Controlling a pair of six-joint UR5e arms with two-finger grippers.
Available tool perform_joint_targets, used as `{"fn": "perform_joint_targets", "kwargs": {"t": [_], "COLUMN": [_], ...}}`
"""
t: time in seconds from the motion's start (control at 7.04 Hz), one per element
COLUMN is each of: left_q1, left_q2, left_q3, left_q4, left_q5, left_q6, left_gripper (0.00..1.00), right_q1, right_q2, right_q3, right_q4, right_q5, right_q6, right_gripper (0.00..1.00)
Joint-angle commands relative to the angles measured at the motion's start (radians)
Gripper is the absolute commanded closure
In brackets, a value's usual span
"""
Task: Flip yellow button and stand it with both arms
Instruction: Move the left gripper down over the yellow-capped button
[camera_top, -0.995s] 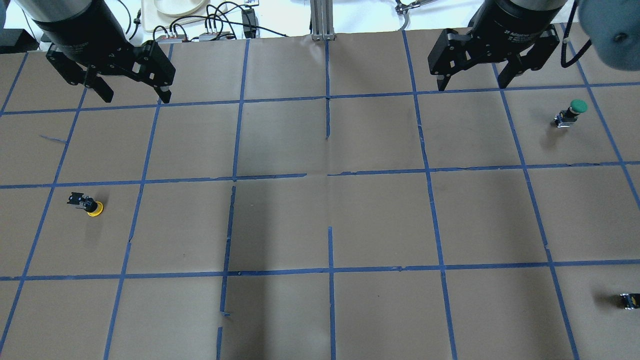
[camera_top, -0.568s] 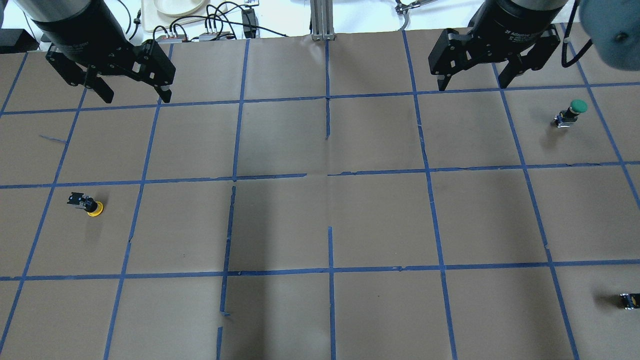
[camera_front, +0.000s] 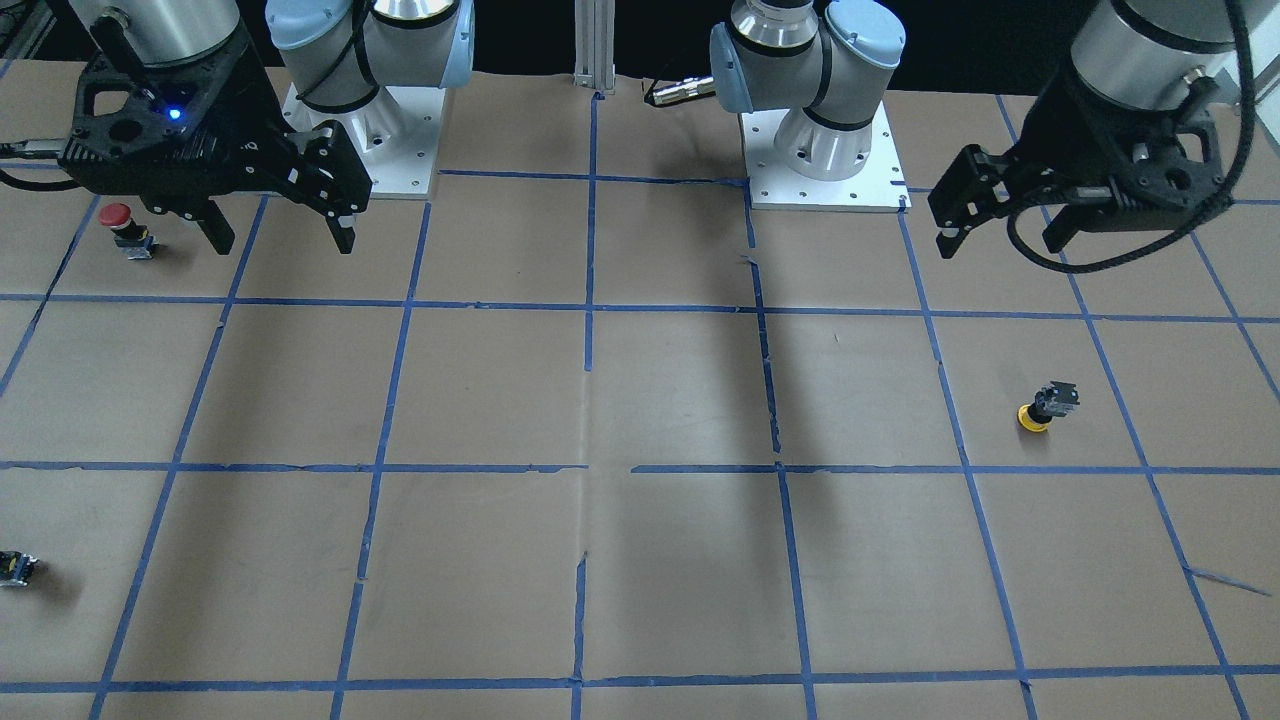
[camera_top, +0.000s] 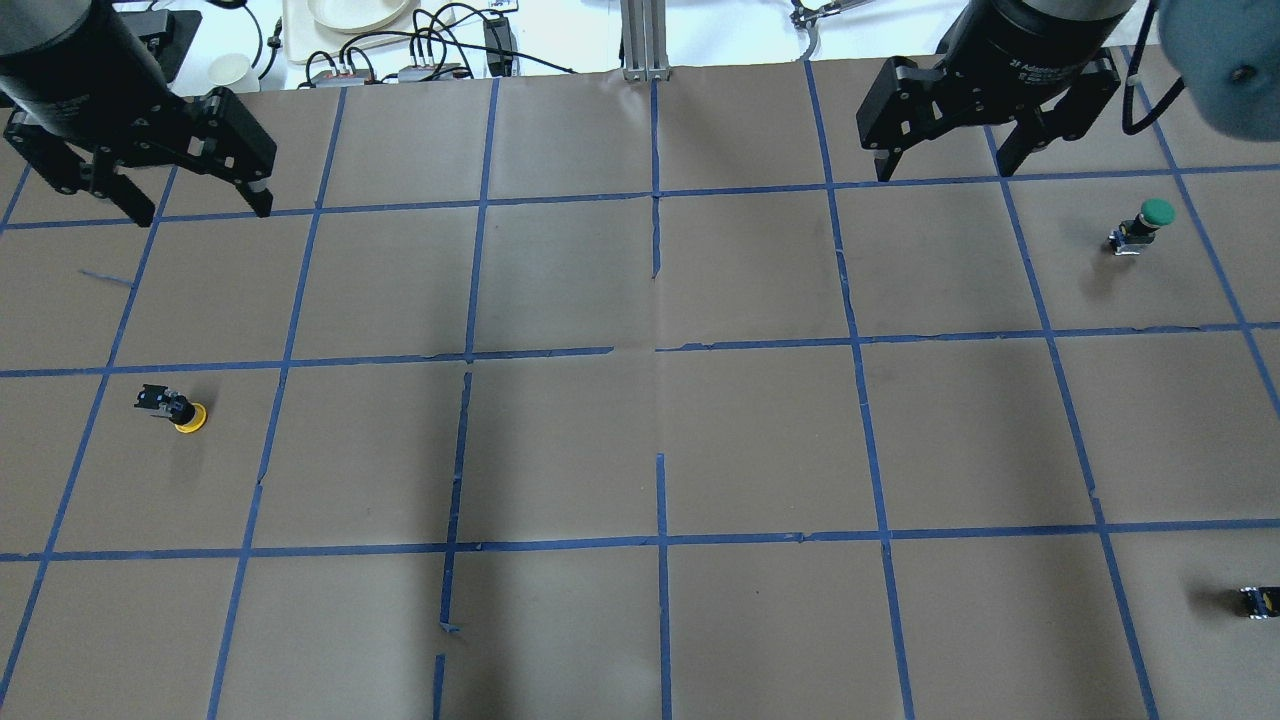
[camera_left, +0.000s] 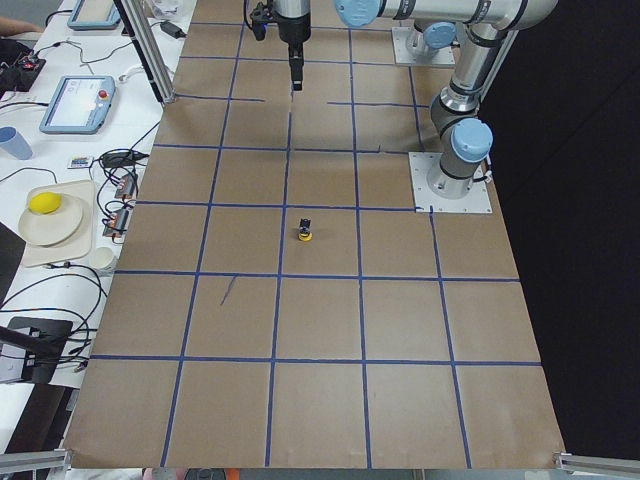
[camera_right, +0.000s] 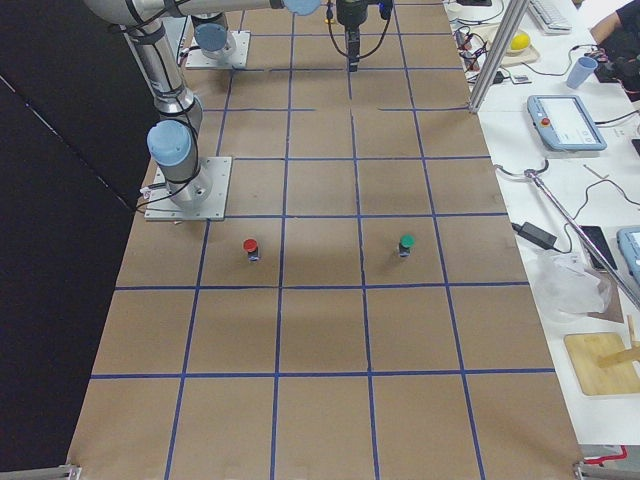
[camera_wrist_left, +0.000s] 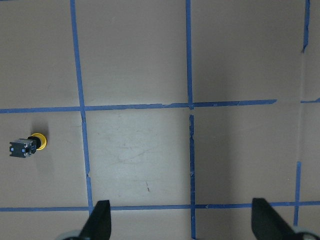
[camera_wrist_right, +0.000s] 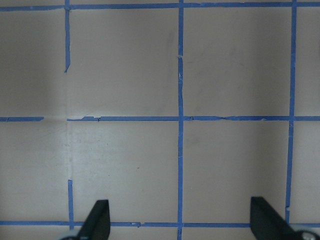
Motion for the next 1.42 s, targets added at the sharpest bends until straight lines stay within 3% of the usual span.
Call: {"fn": "perform_joint_targets", "kwargs": {"t": [0.0,0.28,0.85,1.28], "left_q1": [0.14,0.247,0.389,0.474], "left_q2": [-0.022,-0.049,-0.146,-0.187], "left_q3": [-0.051,-0.114,-0.331,-0.516], "left_q4": [0.002,0.072,0.469,0.751], "left_q5": [-0.003,-0.001,0.0,-0.004], "left_q6": [0.122,0.294,0.625,0.734], "left_gripper": [0.0,0.0,0.0,0.0], "right_q1": [0.0,0.0,0.0,0.0], "right_q2": [0.0,0.0,-0.005,-0.003], "right_q3": [0.0,0.0,0.008,0.006], "right_q4": [0.0,0.001,0.002,0.0], "right_q5": [-0.001,0.0,-0.001,0.001], "right_q6": [0.002,0.002,0.002,0.002], "right_gripper": [0.0,0.0,0.0,0.0]}}
